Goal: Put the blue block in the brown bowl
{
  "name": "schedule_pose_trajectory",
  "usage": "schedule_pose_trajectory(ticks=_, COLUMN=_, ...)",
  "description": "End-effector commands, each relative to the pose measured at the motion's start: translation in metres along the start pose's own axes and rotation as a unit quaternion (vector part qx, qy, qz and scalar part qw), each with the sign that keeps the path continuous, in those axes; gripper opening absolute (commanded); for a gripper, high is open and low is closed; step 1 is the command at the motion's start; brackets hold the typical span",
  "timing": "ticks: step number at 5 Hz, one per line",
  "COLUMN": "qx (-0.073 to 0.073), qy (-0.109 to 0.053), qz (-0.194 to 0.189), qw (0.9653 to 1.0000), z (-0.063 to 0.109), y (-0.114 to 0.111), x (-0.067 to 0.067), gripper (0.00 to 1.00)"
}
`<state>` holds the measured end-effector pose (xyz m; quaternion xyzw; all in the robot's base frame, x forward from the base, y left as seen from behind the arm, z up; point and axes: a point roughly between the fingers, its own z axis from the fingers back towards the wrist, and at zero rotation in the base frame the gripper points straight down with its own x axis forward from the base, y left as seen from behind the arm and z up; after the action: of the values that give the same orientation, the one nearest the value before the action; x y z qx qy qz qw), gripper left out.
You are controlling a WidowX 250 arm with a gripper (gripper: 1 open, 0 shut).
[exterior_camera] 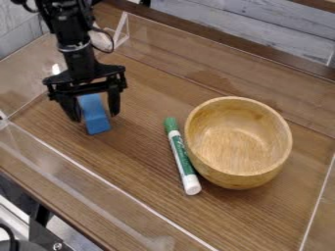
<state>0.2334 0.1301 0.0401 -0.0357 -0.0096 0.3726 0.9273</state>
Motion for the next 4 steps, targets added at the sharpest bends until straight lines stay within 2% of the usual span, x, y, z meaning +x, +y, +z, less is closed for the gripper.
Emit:
schedule_pose_trajectory(ticks=1, qx=-0.008, qy=-0.018, qz=0.001, qw=0.9998, z=0.004, y=-0.003, x=0.006, gripper=0.00)
schedule_pose_trajectory(ticks=3, qx=0.001, qy=-0.034, qz=-0.027, qw=0.9990, z=0.028, y=-0.008, x=0.008, gripper=0.00)
schedule_pose_trajectory(ticks=4, qx=-0.006, qy=-0.046, qz=-0.035, qw=0.9983, z=0.054, y=-0.017, x=0.011, gripper=0.00)
